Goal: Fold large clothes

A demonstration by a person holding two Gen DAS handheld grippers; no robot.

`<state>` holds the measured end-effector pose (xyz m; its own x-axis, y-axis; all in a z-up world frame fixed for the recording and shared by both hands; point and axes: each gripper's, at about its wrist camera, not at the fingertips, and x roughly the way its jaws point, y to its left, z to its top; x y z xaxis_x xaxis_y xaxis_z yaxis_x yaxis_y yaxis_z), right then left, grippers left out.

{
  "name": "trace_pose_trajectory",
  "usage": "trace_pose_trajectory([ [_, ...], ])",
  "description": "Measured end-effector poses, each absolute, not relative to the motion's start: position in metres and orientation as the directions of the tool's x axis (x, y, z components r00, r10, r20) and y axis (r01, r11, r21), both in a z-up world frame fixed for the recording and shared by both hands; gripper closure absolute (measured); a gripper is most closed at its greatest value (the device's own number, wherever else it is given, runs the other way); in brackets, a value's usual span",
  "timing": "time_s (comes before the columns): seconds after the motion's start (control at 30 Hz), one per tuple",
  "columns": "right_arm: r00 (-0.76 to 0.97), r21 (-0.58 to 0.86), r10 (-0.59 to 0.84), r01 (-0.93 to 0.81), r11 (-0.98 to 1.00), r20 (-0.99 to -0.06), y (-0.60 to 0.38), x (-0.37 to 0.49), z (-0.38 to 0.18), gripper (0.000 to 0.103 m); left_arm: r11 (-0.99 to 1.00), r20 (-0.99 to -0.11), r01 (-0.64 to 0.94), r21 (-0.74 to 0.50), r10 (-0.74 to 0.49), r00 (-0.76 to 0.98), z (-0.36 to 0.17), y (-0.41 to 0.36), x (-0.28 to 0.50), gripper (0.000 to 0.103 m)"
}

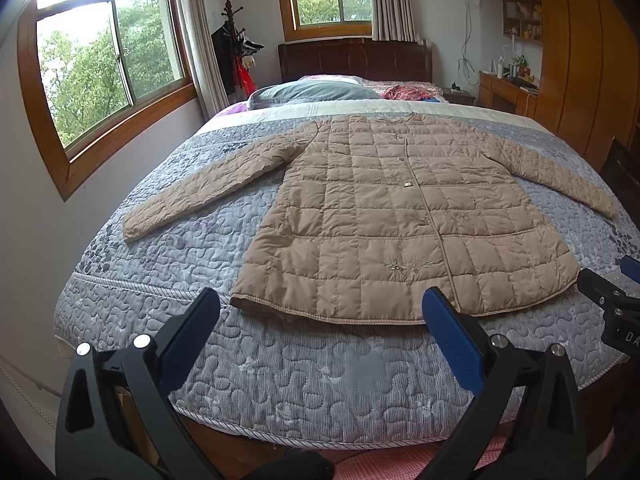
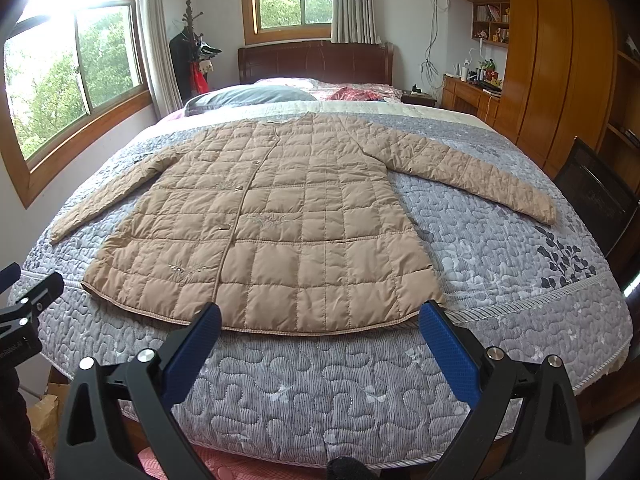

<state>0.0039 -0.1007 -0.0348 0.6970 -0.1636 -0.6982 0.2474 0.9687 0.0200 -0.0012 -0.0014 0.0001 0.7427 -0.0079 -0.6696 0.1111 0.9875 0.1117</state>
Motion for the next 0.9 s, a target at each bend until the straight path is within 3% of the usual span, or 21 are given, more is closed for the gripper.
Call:
trace_pose_trajectory([
  [0.9,0.697,0.026,-0.155,0.242,0.97,-0.7,-0.1011,0.0022,-0.0347,0.004,0.987,-0.672,0.113,0.11,-0.01,0.741,0.0009,-0.0017,-0.0017,0.003],
])
